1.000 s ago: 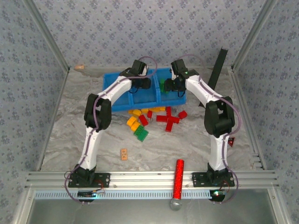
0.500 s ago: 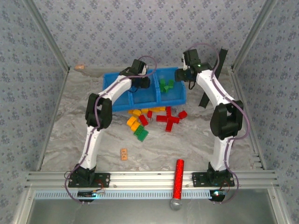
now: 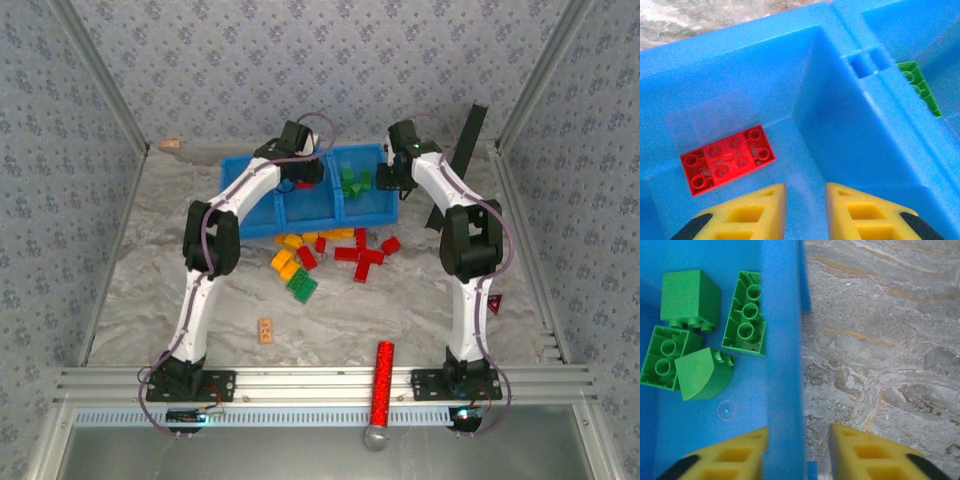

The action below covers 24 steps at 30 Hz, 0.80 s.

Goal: Sort the legos into containers by color
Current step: Rotate the container at the top-center of the table.

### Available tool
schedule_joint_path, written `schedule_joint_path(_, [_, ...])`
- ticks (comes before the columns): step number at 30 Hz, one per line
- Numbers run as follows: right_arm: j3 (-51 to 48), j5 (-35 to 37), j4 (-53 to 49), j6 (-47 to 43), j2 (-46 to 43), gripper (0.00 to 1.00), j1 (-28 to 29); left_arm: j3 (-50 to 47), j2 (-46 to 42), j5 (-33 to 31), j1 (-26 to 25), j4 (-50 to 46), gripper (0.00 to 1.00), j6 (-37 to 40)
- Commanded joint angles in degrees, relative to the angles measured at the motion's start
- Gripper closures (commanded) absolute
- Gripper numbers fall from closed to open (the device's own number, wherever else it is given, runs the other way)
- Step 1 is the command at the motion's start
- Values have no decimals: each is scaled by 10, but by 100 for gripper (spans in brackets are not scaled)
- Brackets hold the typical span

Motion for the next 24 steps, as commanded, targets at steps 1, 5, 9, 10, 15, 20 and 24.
schedule_joint_path(1, [16, -24, 3, 18, 10, 74, -12, 29, -23, 36, 4, -9, 71, 10])
schedule_joint_path(5, [15, -52, 16, 46, 1, 81, -18, 48, -35, 47, 4, -26, 67, 13])
schedule_joint_path(9, [20, -72, 34, 90, -15, 86, -23, 31, -72, 53, 4, -30, 65, 16])
schedule_joint_path(10, [21, -73, 39, 98, -19, 87, -23, 22, -85, 54, 4, -27, 64, 18])
schedule_joint_path(15, [36, -50, 56, 115, -29, 90, -20, -37, -148, 50, 4, -15, 61, 29])
schedule_joint_path(20, [72, -30, 49, 97, -7, 91, -14, -96, -197, 35, 5, -23, 56, 21])
schedule_joint_path(24, [107, -7, 41, 57, 22, 91, -6, -218, -266, 28, 5, -20, 46, 0])
